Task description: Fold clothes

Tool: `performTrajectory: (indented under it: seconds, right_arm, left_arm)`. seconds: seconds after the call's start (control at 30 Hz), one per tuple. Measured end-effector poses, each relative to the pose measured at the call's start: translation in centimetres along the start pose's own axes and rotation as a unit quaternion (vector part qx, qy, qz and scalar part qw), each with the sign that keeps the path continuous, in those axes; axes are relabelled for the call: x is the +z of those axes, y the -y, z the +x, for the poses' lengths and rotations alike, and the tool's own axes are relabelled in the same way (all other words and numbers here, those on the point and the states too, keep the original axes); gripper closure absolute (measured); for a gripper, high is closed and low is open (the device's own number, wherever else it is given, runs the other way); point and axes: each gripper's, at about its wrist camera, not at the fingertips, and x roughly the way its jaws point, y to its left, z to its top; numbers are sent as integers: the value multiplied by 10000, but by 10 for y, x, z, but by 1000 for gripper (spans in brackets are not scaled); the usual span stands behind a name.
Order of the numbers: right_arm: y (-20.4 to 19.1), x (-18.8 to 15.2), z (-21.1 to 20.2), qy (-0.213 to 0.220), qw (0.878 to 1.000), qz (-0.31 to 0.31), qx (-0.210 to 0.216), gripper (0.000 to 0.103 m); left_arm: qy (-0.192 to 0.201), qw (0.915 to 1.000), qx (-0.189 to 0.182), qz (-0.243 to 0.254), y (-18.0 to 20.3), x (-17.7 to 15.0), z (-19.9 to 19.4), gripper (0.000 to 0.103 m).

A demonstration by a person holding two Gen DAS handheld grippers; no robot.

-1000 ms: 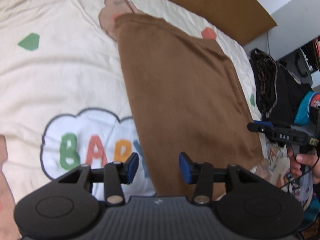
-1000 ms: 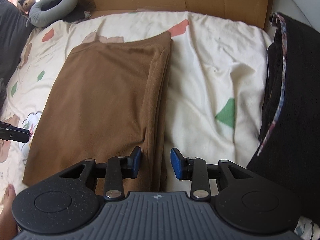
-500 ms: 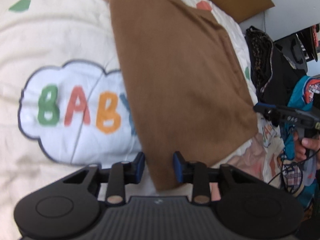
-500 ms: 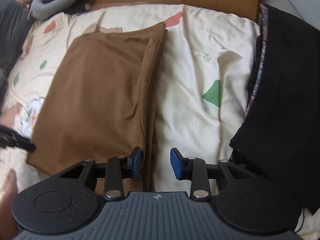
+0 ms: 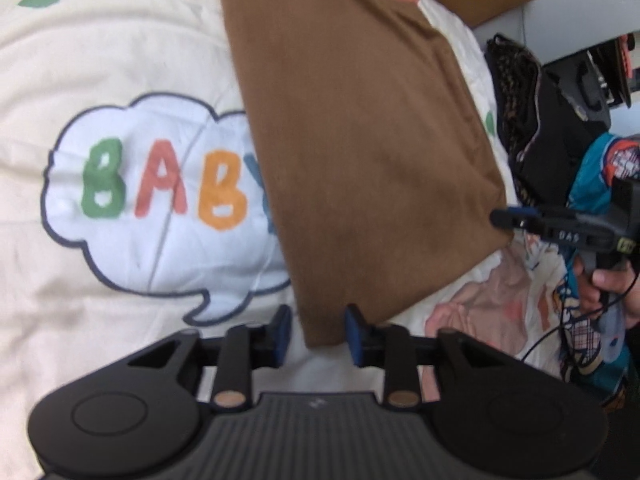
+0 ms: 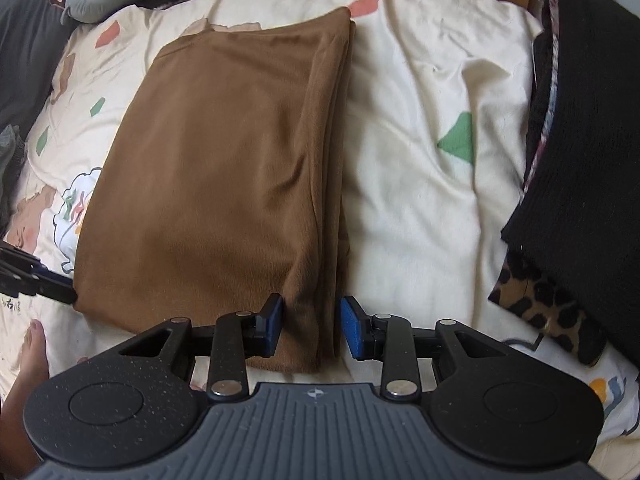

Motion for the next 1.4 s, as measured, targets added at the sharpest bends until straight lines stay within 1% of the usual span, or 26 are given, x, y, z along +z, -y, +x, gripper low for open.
performTrajectory:
  seconds: [0.07,0.2,0.33,0.43,0.53,0.67,0.7,0.8,0.9,0.97,1.0,1.03,1.07,1.1,1.17,1.3,1.4]
  right_arm:
    - [4,0,1,12,9999,132,48,64]
    - [9,-1,10,-8,9995,271,132,64]
    - [17,-2,17,17,9985,469,283,64]
    - [27,-3,18,57,9962,711,493,64]
    - [34,-4,15,83,9938,903,649,64]
    - [38,-4,13,137,9923,978,748,63]
    - [39,-4,13,138,9919,996,771,63]
    - [40,-5,16,119,9910,1023,854,59]
    - [38,-7,17,89,9911,924,957,52]
    - [35,-8,18,69,9920,805,972,51]
    - [34,-8,18,65,9924,759,969,51]
    - [34,-8,18,58,9923,768,967,62]
    - [36,-7,19,43,9919,815,969,78]
    - [38,-7,19,23,9911,884,991,82]
    - [39,-7,18,21,9894,994,1056,86]
    - [34,-5,9,60,9891,990,1090,89]
    - [33,-3,-2,116,9862,1114,1221,90]
  left_arm:
    - [93,9999,-58,-105,-3,3,3,59]
    - [160,9991,-209,-330,-8,12,12,59]
    - [270,9976,-400,-491,-11,7,13,51]
    - [306,9965,-491,-599,-10,4,16,51]
    - [337,9932,-689,-874,-21,1,15,54]
    - [373,9874,-956,-1207,-34,-1,15,61]
    - [387,9860,-1009,-1270,-37,-2,16,62]
    - [416,9837,-1152,-1319,-42,-4,16,64]
    - [365,9830,-1231,-1316,-43,-6,20,66]
    - [316,9827,-1265,-1319,-43,-7,23,75]
    - [286,9828,-1254,-1326,-44,-8,24,77]
    - [260,9828,-1253,-1330,-44,-8,25,78]
    - [235,9829,-1250,-1334,-44,-8,25,83]
    - [209,9828,-1246,-1346,-44,-8,25,85]
    - [162,9826,-1265,-1352,-44,-6,24,94]
    - [98,9838,-1279,-1251,-38,-1,13,96]
    - [120,9835,-1327,-1227,-35,2,-2,97]
